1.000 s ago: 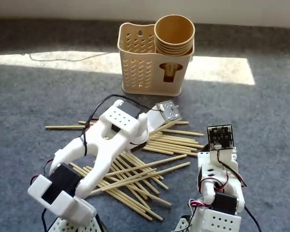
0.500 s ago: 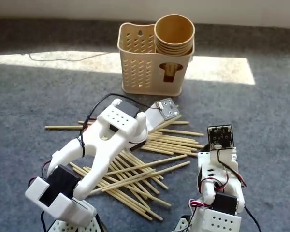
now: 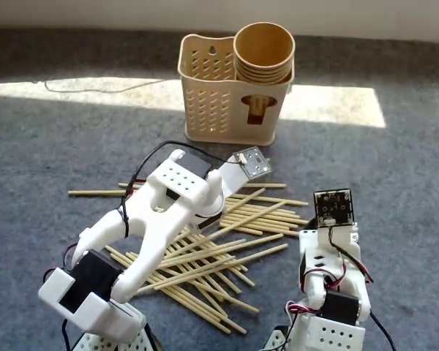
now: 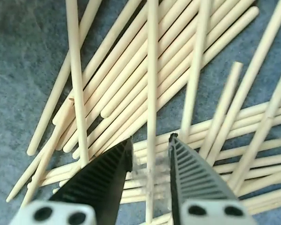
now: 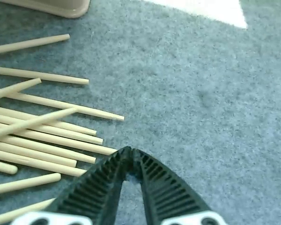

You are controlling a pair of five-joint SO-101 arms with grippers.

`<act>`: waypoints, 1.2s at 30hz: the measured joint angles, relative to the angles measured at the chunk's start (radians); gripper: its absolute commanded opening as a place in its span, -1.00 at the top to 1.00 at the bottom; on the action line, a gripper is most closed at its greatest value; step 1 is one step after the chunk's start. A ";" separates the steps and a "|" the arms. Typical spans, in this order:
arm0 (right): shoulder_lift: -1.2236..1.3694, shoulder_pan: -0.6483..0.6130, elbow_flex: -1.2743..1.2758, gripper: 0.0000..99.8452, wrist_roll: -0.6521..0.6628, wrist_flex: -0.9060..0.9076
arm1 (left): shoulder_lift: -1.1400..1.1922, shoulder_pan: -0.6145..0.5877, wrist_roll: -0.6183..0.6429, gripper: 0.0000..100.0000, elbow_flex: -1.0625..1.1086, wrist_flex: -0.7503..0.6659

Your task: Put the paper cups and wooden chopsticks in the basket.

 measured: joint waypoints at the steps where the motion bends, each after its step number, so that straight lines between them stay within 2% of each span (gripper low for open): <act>1: 0.000 0.000 0.000 0.99 0.000 0.000 | 0.000 0.000 0.000 0.72 0.000 0.000; 11: 0.000 0.000 0.000 0.99 0.000 0.000 | 0.000 0.000 0.002 0.72 0.044 -0.003; 16: 0.000 0.000 0.000 0.99 0.000 0.000 | 0.000 0.000 0.011 0.72 0.097 -0.066; 22: 0.000 0.000 0.000 0.99 0.000 0.000 | -0.002 0.005 0.011 0.98 0.133 -0.135; 26: 0.000 0.000 0.000 0.99 0.000 0.000 | -0.002 -0.003 0.008 0.99 0.135 -0.153; 30: 0.000 0.000 0.000 0.99 0.000 0.000 | -0.002 0.028 0.011 0.99 0.135 -0.152; 36: 0.000 0.000 0.000 0.99 0.000 0.000 | -0.002 0.077 0.011 0.99 0.106 -0.052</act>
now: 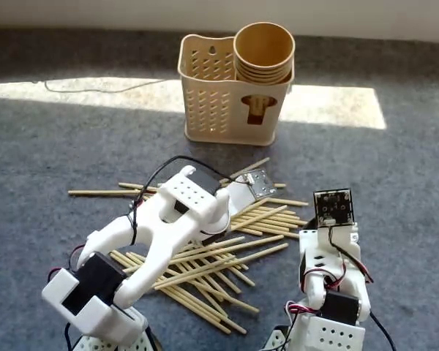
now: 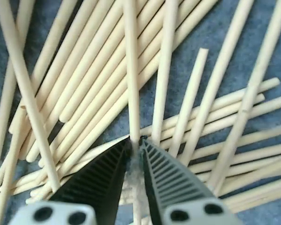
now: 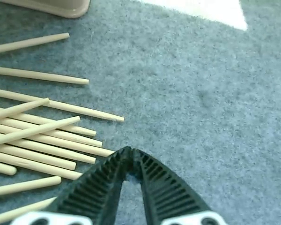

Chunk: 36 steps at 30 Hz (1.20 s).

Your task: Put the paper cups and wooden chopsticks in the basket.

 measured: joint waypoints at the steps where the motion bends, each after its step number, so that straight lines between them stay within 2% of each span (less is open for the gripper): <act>1: 0.000 0.000 0.000 0.99 0.000 0.000 | 0.000 0.000 0.000 0.99 -0.017 0.021; 11: 0.000 0.000 0.000 0.99 0.000 0.000 | 0.000 -0.068 0.000 0.99 -0.192 0.186; 16: 0.000 0.000 0.000 0.99 0.000 0.000 | -0.087 -0.061 0.035 0.99 -0.261 0.258; 21: 0.000 0.000 0.000 0.99 0.000 0.000 | -0.229 -0.121 0.109 0.99 -0.322 0.267; 27: 0.000 -0.002 0.000 0.99 0.000 0.000 | -0.328 -0.230 0.140 0.99 -0.482 0.269; 34: 0.000 -0.002 0.000 0.99 0.000 0.000 | -0.338 -0.235 0.146 0.99 -0.704 0.255; 36: 0.000 -0.002 0.000 0.99 0.000 0.000 | -0.341 -0.235 0.186 0.99 -0.753 0.218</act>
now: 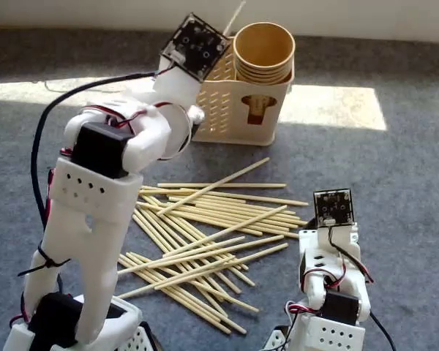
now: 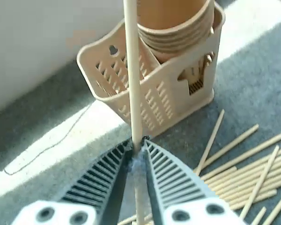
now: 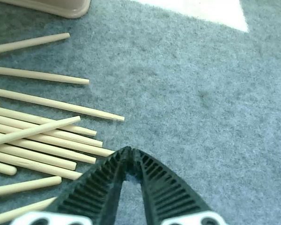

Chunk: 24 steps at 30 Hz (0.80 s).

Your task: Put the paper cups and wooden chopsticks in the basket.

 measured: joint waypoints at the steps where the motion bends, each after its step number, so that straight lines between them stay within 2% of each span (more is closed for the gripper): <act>1: 0.000 0.000 0.000 0.99 0.000 0.000 | 0.000 0.000 0.032 0.99 -0.018 -0.026; 5: 0.000 -0.003 0.000 0.99 0.000 0.000 | 0.000 -0.018 0.181 0.99 -0.034 -0.187; 8: 0.000 -0.015 0.000 0.99 0.000 0.000 | 0.000 -0.025 0.265 0.99 -0.003 -0.373; 17: 0.000 -0.018 0.000 0.99 0.000 0.000 | 0.146 -0.023 0.361 0.99 0.146 -0.954; 19: 0.000 -0.018 0.000 0.99 0.000 0.000 | 0.160 -0.028 0.361 0.99 0.169 -1.008; 24: 0.000 -0.018 0.000 0.99 0.000 0.000 | 0.160 -0.054 0.361 0.99 0.224 -1.039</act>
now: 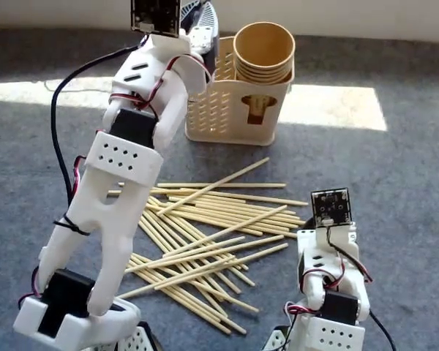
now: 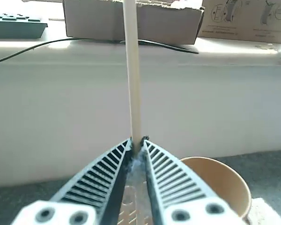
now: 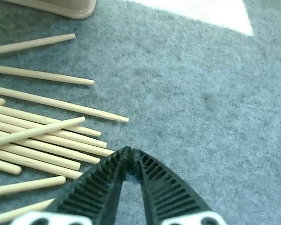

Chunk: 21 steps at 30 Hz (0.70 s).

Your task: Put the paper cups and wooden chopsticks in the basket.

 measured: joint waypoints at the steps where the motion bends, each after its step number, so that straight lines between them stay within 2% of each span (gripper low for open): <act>1: 0.000 0.000 0.000 0.99 0.000 0.000 | 0.000 -0.012 0.000 0.99 0.005 -0.003; 5: 0.000 0.000 0.000 0.99 0.000 0.000 | 0.000 -0.064 0.000 0.99 0.006 -0.028; 12: 0.000 0.000 0.000 0.99 0.000 0.000 | 0.120 -0.114 0.086 0.99 0.029 -0.215; 18: 0.000 0.000 0.000 0.99 0.000 0.000 | 0.249 -0.114 0.109 0.97 0.029 -0.238; 21: 0.000 0.000 0.000 0.99 0.000 0.000 | 0.276 -0.114 0.112 0.81 0.029 -0.239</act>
